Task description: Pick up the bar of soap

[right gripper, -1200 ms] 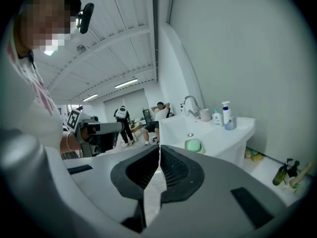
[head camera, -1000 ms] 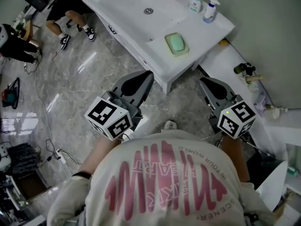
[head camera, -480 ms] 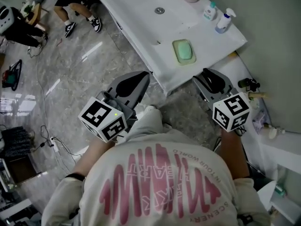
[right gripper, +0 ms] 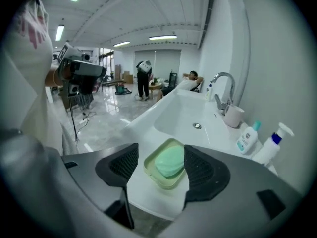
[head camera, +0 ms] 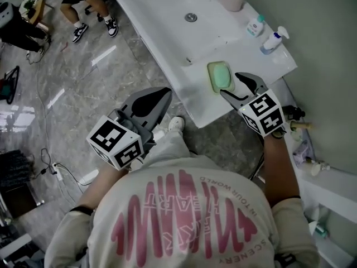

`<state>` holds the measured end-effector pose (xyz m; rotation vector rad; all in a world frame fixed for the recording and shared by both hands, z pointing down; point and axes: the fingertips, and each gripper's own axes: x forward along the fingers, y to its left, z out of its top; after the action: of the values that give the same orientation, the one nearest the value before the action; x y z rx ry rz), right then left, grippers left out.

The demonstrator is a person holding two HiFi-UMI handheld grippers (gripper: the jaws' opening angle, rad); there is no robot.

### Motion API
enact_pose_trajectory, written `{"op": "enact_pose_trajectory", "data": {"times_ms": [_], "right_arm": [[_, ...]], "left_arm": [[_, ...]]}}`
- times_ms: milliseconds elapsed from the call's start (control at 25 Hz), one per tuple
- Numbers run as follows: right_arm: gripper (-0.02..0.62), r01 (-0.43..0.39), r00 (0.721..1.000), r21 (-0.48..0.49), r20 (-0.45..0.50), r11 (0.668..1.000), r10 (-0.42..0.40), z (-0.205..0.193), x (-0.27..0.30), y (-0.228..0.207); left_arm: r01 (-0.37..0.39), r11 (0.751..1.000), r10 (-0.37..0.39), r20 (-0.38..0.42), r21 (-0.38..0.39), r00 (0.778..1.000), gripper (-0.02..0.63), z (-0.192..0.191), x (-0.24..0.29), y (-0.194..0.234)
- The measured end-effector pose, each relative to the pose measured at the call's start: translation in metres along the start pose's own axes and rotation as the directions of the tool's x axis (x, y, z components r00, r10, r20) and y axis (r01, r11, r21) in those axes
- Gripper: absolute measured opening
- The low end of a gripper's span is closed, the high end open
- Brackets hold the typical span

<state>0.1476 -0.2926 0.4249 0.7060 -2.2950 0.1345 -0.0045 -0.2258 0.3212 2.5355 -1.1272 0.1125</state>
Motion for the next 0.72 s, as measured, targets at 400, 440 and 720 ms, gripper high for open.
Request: {"op": "enact_pose_trajectory", "data": {"times_ms": [400,440,720], "right_arm": [[0.331,-0.226,0.933,-0.240,-0.334,0.944,0.138,-0.021,0.060,-0.014],[0.331,-0.253,0.920,-0.253,-0.361,0.934,0.152,-0.024,0.063,-0.013],[0.364,-0.404,0.844,-0.287,-0.483,0.868,0.233,-0.037,0.079,-0.005]], "left_arm": [[-0.081,0.994,0.078,-0.045,-0.076,0.996,0.008,-0.014,-0.003,0.054],[-0.088,0.993,0.085,-0.047,-0.082,0.995,0.008,-0.015,-0.004,0.058],[-0.118,0.987,0.112,-0.056,-0.108,0.992,0.008,-0.018,-0.004,0.077]]}}
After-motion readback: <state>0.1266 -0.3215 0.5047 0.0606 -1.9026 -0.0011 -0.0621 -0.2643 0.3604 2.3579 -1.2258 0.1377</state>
